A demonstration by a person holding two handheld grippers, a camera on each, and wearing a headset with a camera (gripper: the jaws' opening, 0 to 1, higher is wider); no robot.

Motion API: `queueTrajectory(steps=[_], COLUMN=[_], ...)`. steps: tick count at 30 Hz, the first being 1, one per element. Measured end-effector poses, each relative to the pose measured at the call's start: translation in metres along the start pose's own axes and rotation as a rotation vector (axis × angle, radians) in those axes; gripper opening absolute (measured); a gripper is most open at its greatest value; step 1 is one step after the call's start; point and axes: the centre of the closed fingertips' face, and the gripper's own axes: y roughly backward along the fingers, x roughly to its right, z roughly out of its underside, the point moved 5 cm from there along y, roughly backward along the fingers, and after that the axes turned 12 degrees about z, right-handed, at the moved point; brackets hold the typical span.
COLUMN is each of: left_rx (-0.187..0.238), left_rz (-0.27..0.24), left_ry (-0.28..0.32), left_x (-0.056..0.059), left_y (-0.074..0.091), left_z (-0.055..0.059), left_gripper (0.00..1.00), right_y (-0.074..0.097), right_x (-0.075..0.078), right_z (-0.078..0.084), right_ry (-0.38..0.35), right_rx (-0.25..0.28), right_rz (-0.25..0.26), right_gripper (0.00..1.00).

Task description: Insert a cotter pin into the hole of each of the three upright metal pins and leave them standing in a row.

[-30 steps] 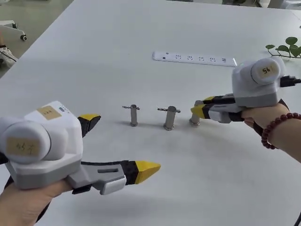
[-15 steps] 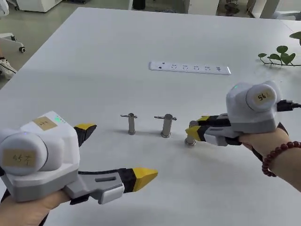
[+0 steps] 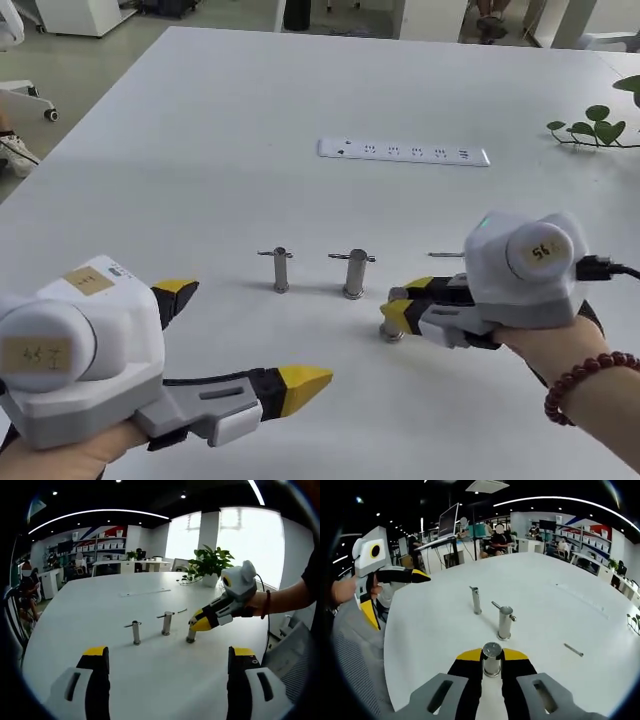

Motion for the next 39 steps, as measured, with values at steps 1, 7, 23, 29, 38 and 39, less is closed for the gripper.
queueTrajectory(steps=[1, 7, 23, 29, 38, 39], left_rx=[0.0, 0.001, -0.007, -0.013, -0.019, -0.019], left_rz=[0.001, 0.005, 0.014, 0.019, 0.021, 0.019], left_ry=[-0.001, -0.004, 0.001, 0.004, 0.01, 0.01], left_x=[0.0, 0.002, 0.004, 0.004, 0.004, 0.004], left_y=[0.0, -0.002, -0.004, -0.005, -0.005, -0.005], left_z=[0.0, 0.0, 0.005, 0.008, 0.01, 0.01], left_gripper=[0.99, 0.98, 0.95, 0.95, 0.94, 0.94], right_y=[0.0, -0.003, -0.007, -0.007, -0.01, -0.009], right_x=[-0.002, -0.01, -0.025, -0.024, -0.026, -0.026], right_z=[0.0, -0.001, 0.0, 0.002, 0.013, 0.014], right_ry=[-0.002, -0.025, -0.038, -0.075, -0.091, -0.098], right_rx=[0.002, 0.017, 0.051, 0.073, 0.039, 0.039], right_rz=[0.0, 0.019, 0.046, 0.043, 0.025, 0.023], right_gripper=[0.08, 0.08, 0.09, 0.09, 0.1, 0.11])
